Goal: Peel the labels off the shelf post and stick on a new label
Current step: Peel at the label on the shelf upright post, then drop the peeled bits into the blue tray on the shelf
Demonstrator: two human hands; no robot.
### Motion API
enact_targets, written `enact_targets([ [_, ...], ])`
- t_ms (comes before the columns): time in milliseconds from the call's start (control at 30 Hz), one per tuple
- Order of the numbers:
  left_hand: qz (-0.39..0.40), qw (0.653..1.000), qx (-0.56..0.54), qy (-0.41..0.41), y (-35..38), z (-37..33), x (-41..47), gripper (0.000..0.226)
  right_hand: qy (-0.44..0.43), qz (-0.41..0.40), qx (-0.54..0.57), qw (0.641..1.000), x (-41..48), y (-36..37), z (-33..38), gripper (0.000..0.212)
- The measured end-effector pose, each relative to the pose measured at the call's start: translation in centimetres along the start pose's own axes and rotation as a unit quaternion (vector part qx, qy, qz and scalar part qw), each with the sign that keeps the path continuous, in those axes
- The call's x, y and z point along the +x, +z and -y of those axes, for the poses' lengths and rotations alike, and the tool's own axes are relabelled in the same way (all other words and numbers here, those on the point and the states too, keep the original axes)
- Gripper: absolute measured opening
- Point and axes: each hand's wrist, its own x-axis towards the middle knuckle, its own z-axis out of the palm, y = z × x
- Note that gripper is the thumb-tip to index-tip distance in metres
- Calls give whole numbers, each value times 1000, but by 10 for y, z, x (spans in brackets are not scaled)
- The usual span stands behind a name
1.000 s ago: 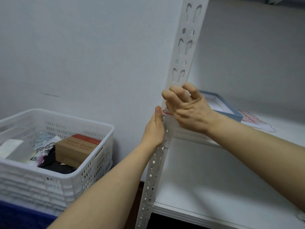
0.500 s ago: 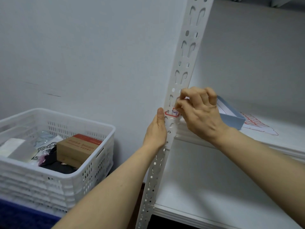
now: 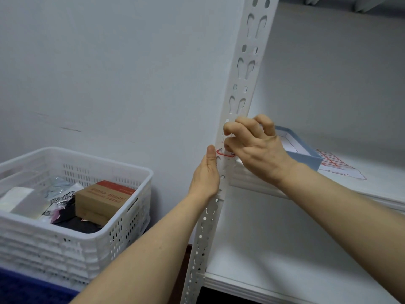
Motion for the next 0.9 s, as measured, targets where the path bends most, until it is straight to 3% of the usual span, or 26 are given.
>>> enact_targets([
  [400, -3, 1000, 16, 1, 0, -2, 0, 93, 81, -14, 19, 996, -17, -3, 1, 10],
  [500, -6, 1000, 4, -5, 0, -2, 0, 90, 136, -18, 32, 990, -19, -11, -5, 13],
  [600, -14, 1000, -3, -23, 0, -3, -2, 75, 225, 38, 62, 972, -25, -21, -12, 14],
  [667, -14, 999, 5, -36, 0, -6, -6, 69, 295, 105, 122, 942, -28, -30, -17, 22],
  [733, -22, 999, 6, -49, 0, -11, -12, 67, 377, 155, 202, 891, -28, -39, -22, 27],
  [800, -58, 997, 29, -50, 4, -15, -20, 59, 474, 183, 307, 805, -24, -50, -26, 23],
  [900, -223, 961, 153, 56, 11, -21, -36, 33, 574, 167, 438, 672, -22, -64, -30, 21],
])
